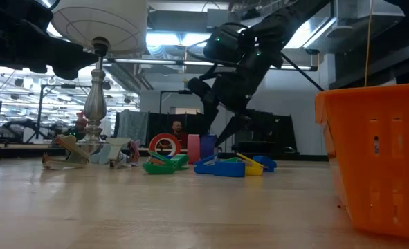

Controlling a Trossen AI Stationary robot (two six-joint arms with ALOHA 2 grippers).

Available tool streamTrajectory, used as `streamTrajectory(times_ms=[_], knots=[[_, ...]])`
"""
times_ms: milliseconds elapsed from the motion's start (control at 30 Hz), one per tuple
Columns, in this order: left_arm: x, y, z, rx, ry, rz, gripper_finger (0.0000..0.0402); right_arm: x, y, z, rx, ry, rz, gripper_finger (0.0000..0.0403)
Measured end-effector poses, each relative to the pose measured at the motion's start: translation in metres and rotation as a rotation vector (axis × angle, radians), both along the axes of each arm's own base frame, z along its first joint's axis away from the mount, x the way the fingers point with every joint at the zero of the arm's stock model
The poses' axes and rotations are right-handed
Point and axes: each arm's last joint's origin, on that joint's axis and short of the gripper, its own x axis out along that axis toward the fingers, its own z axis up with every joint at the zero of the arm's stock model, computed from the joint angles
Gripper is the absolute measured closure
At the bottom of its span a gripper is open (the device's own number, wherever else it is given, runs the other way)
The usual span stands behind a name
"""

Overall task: Pick and place Stapler, Stapler remover, tape
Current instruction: Put the blue tape into the right orange bin

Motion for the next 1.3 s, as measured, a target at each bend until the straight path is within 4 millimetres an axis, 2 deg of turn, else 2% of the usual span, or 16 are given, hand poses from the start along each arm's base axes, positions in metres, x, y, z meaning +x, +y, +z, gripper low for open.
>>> streamTrajectory(times_ms=[100,300,533,700,900,1100,1300], knots=[[0.0,0.0,0.0,0.0,0.0,0.0,0.0185,-0.001,0.0,0.0,0.022,0.007,-0.033,0.0247],[0.0,0.0,0.0,0.0,0.0,0.0,0.0187,-0.003,0.001,-0.001,0.08,0.029,-0.124,0.0305],[0.0,0.0,0.0,0.0,0.0,0.0,0.0185,-0.005,0.009,0.004,0.204,0.019,-0.313,0.0306],[0.0,0.0,0.0,0.0,0.0,0.0,0.0187,-0.006,0.019,0.027,0.331,-0.049,-0.509,0.0301],[0.0,0.0,0.0,0.0,0.0,0.0,0.0185,-0.018,0.031,0.053,0.435,-0.103,-0.727,0.0304],[0.0,0.0,0.0,0.0,0.0,0.0,0.0186,-0.039,0.047,0.081,0.488,-0.125,-0.911,0.0304],[0.0,0.0,0.0,0.0,0.0,0.0,0.0186,-0.066,0.071,0.117,0.613,-0.263,-1.194,0.0304]])
